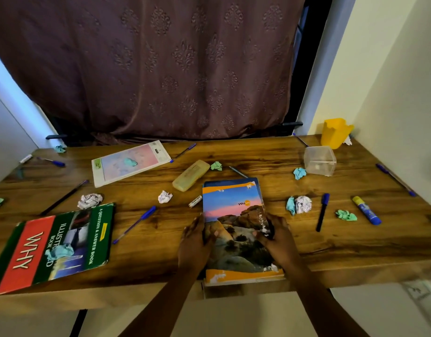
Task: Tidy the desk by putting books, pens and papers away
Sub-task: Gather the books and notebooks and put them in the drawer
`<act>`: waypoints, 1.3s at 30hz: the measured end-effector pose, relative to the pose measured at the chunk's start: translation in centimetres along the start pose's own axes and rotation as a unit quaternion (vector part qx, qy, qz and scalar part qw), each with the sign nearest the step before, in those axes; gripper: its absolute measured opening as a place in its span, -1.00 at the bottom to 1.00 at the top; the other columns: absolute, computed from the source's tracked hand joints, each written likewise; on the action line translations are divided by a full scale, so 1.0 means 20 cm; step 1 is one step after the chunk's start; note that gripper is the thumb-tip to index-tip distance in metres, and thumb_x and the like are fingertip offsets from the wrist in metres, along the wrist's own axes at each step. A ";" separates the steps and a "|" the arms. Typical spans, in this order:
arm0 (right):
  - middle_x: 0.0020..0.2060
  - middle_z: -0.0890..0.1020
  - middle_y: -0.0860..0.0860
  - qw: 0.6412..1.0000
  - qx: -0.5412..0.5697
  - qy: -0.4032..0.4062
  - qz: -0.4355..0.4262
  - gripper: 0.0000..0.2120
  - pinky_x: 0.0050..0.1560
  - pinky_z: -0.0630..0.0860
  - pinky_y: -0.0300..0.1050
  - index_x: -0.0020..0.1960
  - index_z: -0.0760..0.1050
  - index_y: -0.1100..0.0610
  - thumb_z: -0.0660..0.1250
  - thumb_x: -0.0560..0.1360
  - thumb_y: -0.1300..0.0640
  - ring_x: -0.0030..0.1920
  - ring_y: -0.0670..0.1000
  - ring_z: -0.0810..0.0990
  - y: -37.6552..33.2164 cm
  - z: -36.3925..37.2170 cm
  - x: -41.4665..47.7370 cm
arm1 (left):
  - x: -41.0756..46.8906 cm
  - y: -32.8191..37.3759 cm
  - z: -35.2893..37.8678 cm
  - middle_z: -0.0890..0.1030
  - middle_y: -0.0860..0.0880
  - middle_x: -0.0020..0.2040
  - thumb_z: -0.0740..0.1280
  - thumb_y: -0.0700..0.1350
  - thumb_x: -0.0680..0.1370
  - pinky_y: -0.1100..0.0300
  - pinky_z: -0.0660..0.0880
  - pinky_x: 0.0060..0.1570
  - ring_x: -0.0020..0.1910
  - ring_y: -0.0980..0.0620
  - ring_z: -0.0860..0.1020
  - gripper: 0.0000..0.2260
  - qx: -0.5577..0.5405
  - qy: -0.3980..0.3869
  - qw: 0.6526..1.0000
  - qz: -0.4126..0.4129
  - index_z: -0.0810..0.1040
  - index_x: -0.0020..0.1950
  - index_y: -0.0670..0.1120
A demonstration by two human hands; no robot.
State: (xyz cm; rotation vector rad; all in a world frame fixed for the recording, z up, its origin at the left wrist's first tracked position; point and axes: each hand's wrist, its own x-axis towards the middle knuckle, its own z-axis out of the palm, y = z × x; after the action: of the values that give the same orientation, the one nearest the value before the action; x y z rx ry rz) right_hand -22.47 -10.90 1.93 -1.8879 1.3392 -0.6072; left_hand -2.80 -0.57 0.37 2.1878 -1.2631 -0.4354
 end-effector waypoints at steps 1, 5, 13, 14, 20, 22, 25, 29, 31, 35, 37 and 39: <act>0.32 0.36 0.08 1.000 -0.004 0.000 0.000 -0.36 0.28 0.41 0.04 0.42 0.29 0.02 0.43 0.41 -0.06 0.31 0.12 0.37 0.01 0.00 0.00 | 0.00 0.00 0.00 0.12 -0.03 0.55 0.14 0.18 0.58 0.14 -0.07 0.49 0.53 0.03 0.07 -0.39 -0.003 -0.002 1.000 0.001 0.02 0.55 -0.01; 0.46 0.22 0.05 0.999 -0.039 -0.010 -0.019 -0.27 0.36 0.33 0.07 0.50 0.13 0.02 0.39 0.44 -0.07 0.42 0.12 0.24 0.00 0.01 0.00 | 0.00 0.00 -0.01 0.14 -0.03 0.55 0.15 0.12 0.60 0.18 -0.13 0.47 0.53 0.06 0.04 -0.42 -0.001 -0.008 1.000 0.017 0.05 0.55 -0.03; 0.52 0.08 -0.02 0.988 -0.130 -0.076 -0.029 -0.33 0.47 0.08 0.04 0.54 -0.03 0.04 0.22 0.55 -0.06 0.49 0.08 0.03 0.01 -0.01 0.00 | -0.01 -0.01 -0.01 0.10 -0.01 0.55 0.03 0.23 0.51 0.14 -0.15 0.48 0.53 0.09 0.01 -0.33 0.031 -0.038 0.998 0.040 0.04 0.56 -0.05; 0.52 0.08 -0.02 0.988 -0.133 -0.076 -0.028 -0.33 0.47 0.08 0.04 0.54 -0.03 0.04 0.21 0.55 -0.06 0.49 0.08 0.03 0.01 -0.01 0.00 | -0.02 -0.01 -0.02 0.11 -0.02 0.55 0.02 0.23 0.50 0.15 -0.15 0.48 0.53 0.09 0.02 -0.32 0.029 -0.038 0.998 0.036 0.05 0.55 -0.05; 0.51 0.12 0.01 0.989 -0.130 -0.061 -0.033 -0.36 0.47 0.09 0.04 0.53 0.01 0.07 0.22 0.55 -0.03 0.49 0.09 0.04 -0.01 0.00 -0.01 | -0.03 0.01 -0.01 0.12 0.00 0.55 0.15 0.09 0.61 0.16 -0.15 0.47 0.53 0.09 0.02 -0.44 0.025 -0.021 0.999 0.031 0.06 0.55 -0.04; 0.50 0.14 0.04 0.986 -0.153 -0.051 -0.038 -0.36 0.45 0.12 0.02 0.52 0.02 0.10 0.22 0.55 -0.01 0.48 0.11 0.07 -0.03 0.00 0.00 | -0.03 0.01 -0.01 0.13 0.00 0.55 0.15 0.08 0.62 0.15 -0.14 0.47 0.53 0.09 0.03 -0.45 0.020 -0.020 0.999 0.024 0.06 0.55 -0.02; 0.48 0.15 0.07 0.976 -0.207 -0.036 -0.053 -0.36 0.39 0.18 0.01 0.50 0.06 0.08 0.26 0.52 0.00 0.46 0.13 0.10 -0.08 0.02 -0.01 | -0.04 0.04 -0.04 0.24 -0.01 0.51 0.23 0.02 0.60 0.17 0.01 0.47 0.50 0.04 0.15 -0.47 -0.054 -0.029 0.998 0.008 0.15 0.52 -0.03; 0.52 0.06 0.04 0.959 -0.238 -0.027 -0.149 -0.32 0.43 0.13 0.04 0.53 0.02 0.09 0.25 0.53 -0.04 0.49 0.10 0.04 -0.27 0.07 0.01 | -0.08 0.09 -0.21 0.47 0.03 0.31 0.29 -0.14 0.58 0.42 0.29 0.16 0.31 0.06 0.42 -0.63 -0.203 0.012 0.979 -0.009 0.40 0.39 -0.06; 0.51 0.11 0.04 0.953 -0.225 -0.033 -0.198 -0.33 0.42 0.15 0.02 0.52 0.04 0.10 0.24 0.53 -0.05 0.48 0.09 0.08 -0.39 0.11 0.03 | -0.08 0.05 -0.34 0.48 0.06 0.27 0.30 -0.10 0.57 0.37 0.30 0.16 0.24 0.15 0.41 -0.64 -0.177 0.051 0.983 -0.015 0.43 0.37 -0.05; 0.45 0.22 0.05 0.940 -0.205 -0.080 -0.260 -0.38 0.35 0.27 0.02 0.50 0.12 0.09 0.27 0.52 0.01 0.44 0.10 0.14 -0.61 0.29 0.07 | -0.08 -0.16 -0.62 0.54 0.11 0.15 0.33 -0.02 0.54 0.39 0.31 0.07 0.15 0.14 0.48 -0.68 -0.137 0.121 0.983 -0.034 0.51 0.30 0.01; 0.40 0.31 0.06 0.930 -0.199 -0.103 -0.292 -0.45 0.30 0.30 0.00 0.47 0.22 0.07 0.25 0.52 -0.01 0.40 0.11 0.23 -0.74 0.43 0.04 | -0.09 -0.32 -0.74 0.59 -0.01 0.19 0.34 -0.03 0.53 0.26 0.38 0.12 0.18 0.00 0.53 -0.71 -0.099 0.163 0.980 -0.049 0.54 0.26 0.01; 0.25 0.48 0.11 0.914 -0.189 -0.112 -0.341 -0.52 0.19 0.46 0.03 0.35 0.42 0.10 0.22 0.46 -0.03 0.26 0.17 0.44 -0.85 0.58 0.01 | -0.10 -0.52 -0.86 0.56 -0.10 0.26 0.30 -0.07 0.56 0.13 0.41 0.16 0.22 -0.10 0.51 -0.70 -0.023 0.199 0.976 -0.082 0.52 0.29 -0.02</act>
State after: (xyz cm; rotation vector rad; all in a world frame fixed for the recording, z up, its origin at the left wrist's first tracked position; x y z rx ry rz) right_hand -3.82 -4.53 7.97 -2.6779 0.6506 -0.4529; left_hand 12.42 10.50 7.43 2.2078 -0.8530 -0.0782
